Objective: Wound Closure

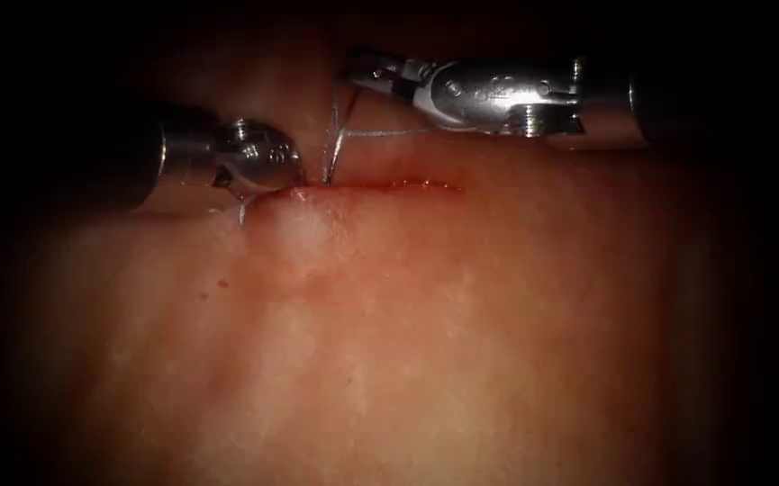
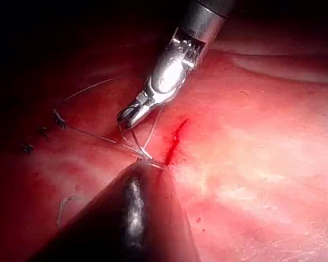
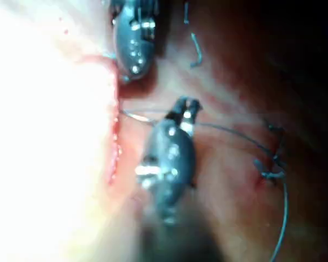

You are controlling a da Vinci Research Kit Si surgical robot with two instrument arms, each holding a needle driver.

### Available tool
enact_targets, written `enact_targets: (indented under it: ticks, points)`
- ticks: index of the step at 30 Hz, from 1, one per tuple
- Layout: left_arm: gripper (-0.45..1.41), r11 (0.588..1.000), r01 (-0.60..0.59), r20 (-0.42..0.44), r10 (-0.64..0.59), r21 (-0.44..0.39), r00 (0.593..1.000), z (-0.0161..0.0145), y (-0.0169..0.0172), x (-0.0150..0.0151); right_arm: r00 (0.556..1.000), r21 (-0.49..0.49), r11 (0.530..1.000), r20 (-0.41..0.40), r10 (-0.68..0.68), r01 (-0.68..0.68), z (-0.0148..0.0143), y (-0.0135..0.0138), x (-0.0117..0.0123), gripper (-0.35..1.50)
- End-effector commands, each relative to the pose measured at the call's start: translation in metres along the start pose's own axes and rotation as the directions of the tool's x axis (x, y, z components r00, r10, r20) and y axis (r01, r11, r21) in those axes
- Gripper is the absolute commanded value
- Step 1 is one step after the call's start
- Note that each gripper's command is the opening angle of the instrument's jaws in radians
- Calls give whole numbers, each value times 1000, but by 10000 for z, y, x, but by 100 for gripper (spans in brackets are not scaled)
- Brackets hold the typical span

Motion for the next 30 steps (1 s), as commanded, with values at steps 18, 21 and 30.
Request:
enact_targets:
  ticks: [18, 21, 30]
  points:
    - [-8, 1000, -6, 0, 6, 5, 1000, 4, -6, 0, 997, 163, 984, 13, -70, 67, 15, -3, 5, -35]
    - [-10, 1000, -6, 0, 6, 5, 1000, 4, -6, -1, 993, 161, 981, 29, -114, 108, 15, -1, 3, -35]
    - [-11, 1000, -8, -1, 8, 4, 1000, 5, -6, -2, 976, 127, 972, 72, -207, 197, 15, 5, -2, -35]
